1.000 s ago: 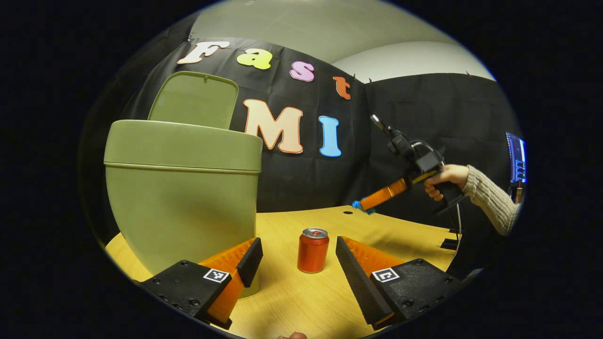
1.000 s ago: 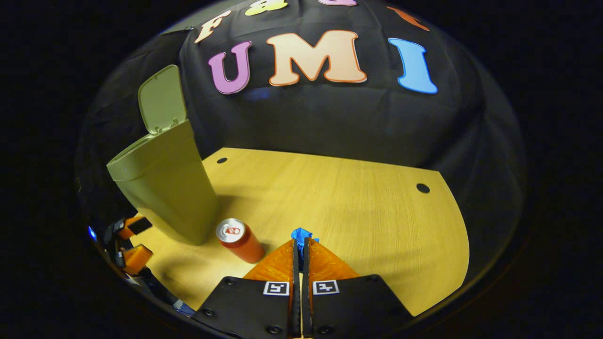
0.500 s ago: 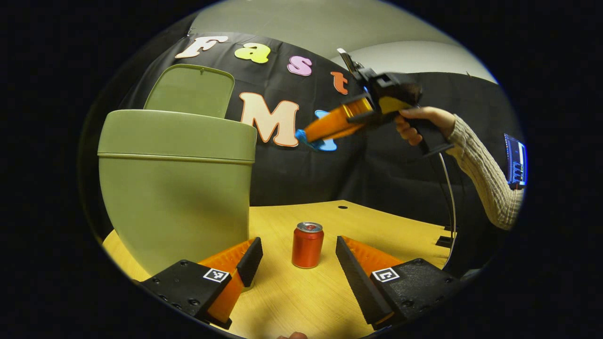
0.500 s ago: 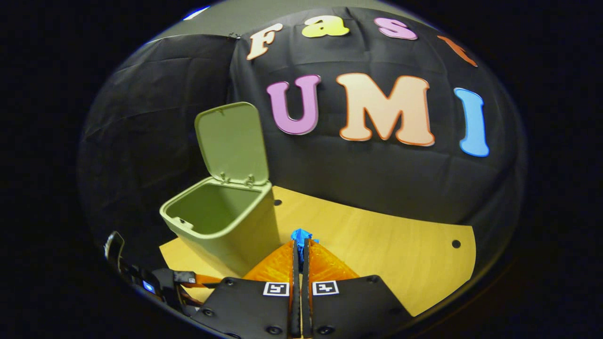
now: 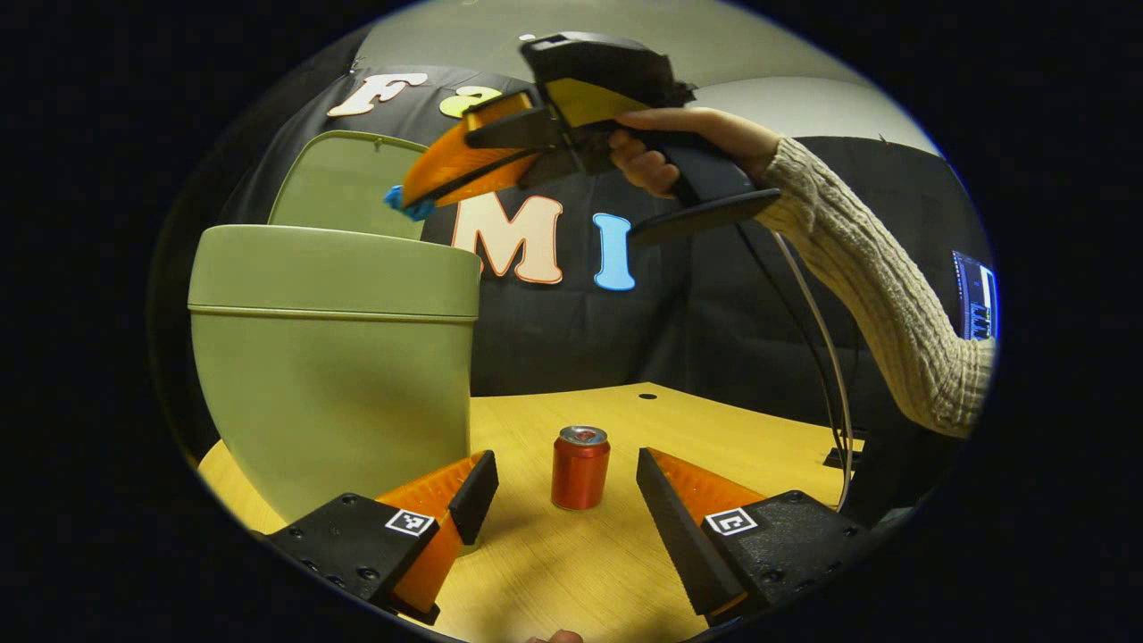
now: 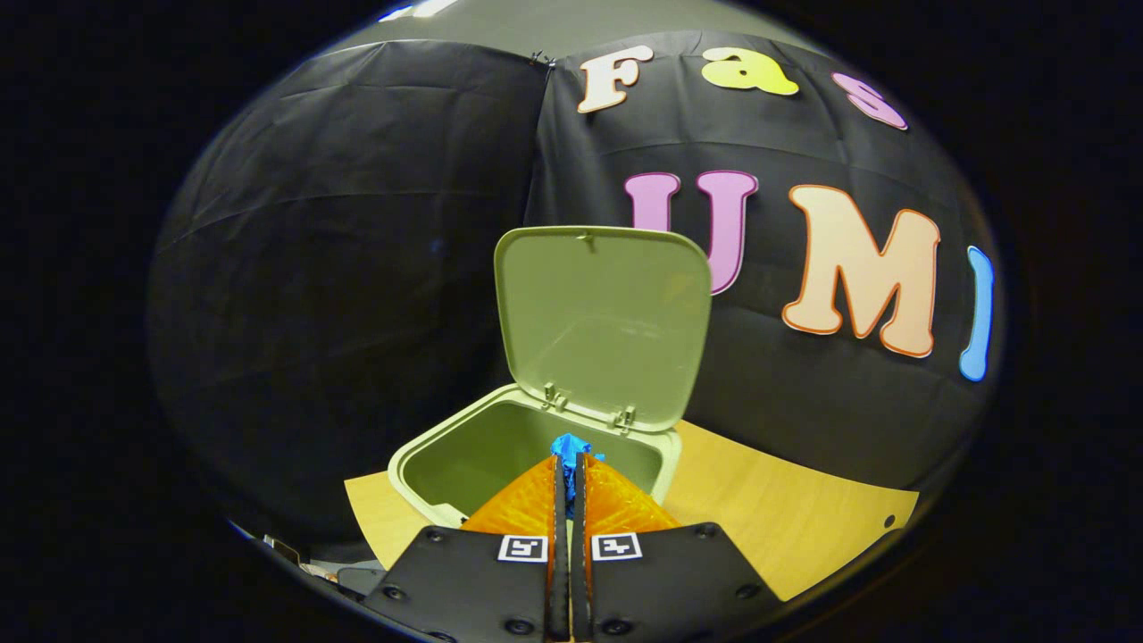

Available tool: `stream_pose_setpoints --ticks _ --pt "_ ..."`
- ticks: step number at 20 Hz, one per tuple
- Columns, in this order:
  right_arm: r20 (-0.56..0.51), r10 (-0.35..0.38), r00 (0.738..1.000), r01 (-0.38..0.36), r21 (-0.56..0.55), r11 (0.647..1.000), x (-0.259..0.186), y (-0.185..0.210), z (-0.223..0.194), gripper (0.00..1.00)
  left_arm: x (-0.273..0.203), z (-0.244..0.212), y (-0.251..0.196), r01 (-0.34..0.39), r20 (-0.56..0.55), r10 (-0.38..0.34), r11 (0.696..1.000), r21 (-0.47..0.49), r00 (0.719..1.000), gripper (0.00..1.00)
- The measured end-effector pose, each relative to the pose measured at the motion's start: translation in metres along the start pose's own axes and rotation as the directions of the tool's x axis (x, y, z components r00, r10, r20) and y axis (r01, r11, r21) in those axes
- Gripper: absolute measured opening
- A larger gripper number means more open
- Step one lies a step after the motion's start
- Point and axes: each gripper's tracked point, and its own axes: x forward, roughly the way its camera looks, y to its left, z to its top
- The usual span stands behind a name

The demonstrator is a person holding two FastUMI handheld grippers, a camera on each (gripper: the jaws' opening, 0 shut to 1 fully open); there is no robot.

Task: Press the lid of the desktop garbage bin to open it, pick up the crumpled paper on the desktop and throw it into the bin, then pick up the pop can on the desktop and drop it into the bin, and finally close the garbage bin lid.

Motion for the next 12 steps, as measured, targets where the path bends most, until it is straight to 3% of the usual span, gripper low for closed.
stream_pose_setpoints --ticks 6,8,11,12 --pt "-0.056 0.02 0.998 -0.019 0.019 1.0 0.032 0.004 -0.023 0.08 -0.003 0.005 -0.006 0.013 0.013 -0.014 1.0 0.013 1.0 0.94" --pt "-0.052 0.04 0.998 -0.038 0.037 0.999 0.037 0.006 -0.023 0.4 -0.003 0.004 -0.007 0.015 0.006 -0.015 1.0 0.008 1.0 0.94" --pt "-0.033 0.005 0.999 -0.005 0.013 1.0 0.027 -0.006 -0.021 1.0 -0.002 0.005 -0.009 0.023 0.006 -0.023 1.0 0.006 1.0 0.94" --pt "-0.022 -0.011 1.0 0.011 -0.003 1.0 0.023 -0.01 -0.02 0.99 -0.003 0.005 -0.01 0.026 0.006 -0.026 1.0 0.008 1.0 0.94"
